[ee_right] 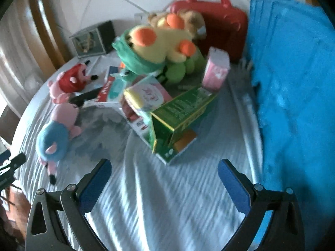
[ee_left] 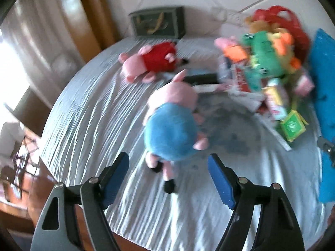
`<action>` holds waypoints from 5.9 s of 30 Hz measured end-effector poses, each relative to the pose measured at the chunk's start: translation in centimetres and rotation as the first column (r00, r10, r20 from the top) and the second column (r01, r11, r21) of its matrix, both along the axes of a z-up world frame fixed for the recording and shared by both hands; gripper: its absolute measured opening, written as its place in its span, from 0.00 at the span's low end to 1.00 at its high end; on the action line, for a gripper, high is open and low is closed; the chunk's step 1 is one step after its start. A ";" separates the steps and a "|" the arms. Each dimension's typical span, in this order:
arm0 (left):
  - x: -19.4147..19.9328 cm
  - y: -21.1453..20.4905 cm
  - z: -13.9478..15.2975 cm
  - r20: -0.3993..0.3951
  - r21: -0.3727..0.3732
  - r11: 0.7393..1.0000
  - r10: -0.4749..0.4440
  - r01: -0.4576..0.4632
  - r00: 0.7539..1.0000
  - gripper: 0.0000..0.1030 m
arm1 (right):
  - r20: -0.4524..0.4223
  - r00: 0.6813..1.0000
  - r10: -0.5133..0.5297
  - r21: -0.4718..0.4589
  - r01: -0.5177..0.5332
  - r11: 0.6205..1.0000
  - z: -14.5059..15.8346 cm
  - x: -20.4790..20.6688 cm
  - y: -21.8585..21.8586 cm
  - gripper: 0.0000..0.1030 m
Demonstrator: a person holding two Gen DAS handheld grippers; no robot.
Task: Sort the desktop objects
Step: 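Reach the left tool to the Tylenol box while the right tool reaches the Kotex pack, then close the left tool on the Tylenol box while the right tool grips the Kotex pack, then carry the Tylenol box in the left tool while the right tool carries the Kotex pack into the blue crate, then open both tools to drop the boxes into the blue crate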
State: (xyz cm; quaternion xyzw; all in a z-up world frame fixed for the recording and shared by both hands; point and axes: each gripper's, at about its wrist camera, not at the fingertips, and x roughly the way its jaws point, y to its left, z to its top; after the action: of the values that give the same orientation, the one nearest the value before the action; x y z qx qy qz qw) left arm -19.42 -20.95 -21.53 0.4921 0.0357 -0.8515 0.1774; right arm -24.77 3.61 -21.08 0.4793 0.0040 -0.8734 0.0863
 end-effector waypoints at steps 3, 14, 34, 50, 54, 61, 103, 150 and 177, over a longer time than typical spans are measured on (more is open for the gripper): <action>-1.0 -0.8 -0.4 0.035 0.007 1.000 0.025 -0.025 0.999 0.75 | 0.041 0.999 -0.005 -0.003 0.005 1.000 -0.9 -2.1 0.1 1.00; -7.7 -3.3 -0.3 0.074 0.082 0.997 -0.021 0.014 0.997 0.75 | 0.043 0.995 -0.090 0.004 0.090 0.996 0.6 -6.5 0.6 1.00; -17.1 -4.6 -6.7 0.262 0.195 0.972 -0.182 0.133 0.948 0.76 | 0.143 0.984 -0.106 0.033 0.102 0.994 -0.7 -12.7 -2.6 1.00; -22.1 10.4 -6.8 0.160 0.232 0.869 -0.477 0.437 0.864 0.76 | 0.148 0.986 -0.070 0.118 0.053 0.992 -1.8 -15.8 -1.1 1.00; -21.7 9.0 -6.5 0.127 0.239 0.861 -0.485 0.448 0.865 0.78 | 0.160 0.986 0.038 0.098 -0.054 0.994 -2.0 -15.8 -2.8 1.00; -17.8 4.2 -6.8 0.195 0.208 0.884 -0.458 0.420 0.867 0.78 | 0.240 0.962 0.128 0.102 -0.157 0.982 -5.4 -16.7 -6.2 1.00; -7.1 3.3 -2.5 0.060 0.260 0.846 -0.496 0.466 0.866 0.18 | 0.186 0.982 0.000 -0.010 0.002 1.000 -3.7 -2.9 -9.3 0.69; 5.2 37.4 24.7 -0.582 -0.083 0.678 -0.628 0.731 0.516 0.18 | -0.689 0.661 -0.298 0.068 0.469 0.881 27.0 19.5 19.6 0.68; 3.2 47.6 19.3 -0.389 -0.068 0.701 -0.674 0.710 0.628 0.72 | -0.665 0.639 -0.385 0.185 0.641 0.744 21.3 20.1 30.6 1.00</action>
State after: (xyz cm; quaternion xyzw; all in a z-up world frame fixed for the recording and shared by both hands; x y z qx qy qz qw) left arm -16.19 26.66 -2.27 0.2982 -0.0828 -0.9303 -0.1968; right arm -4.69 34.18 0.25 0.1715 0.0716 -0.9422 -0.2789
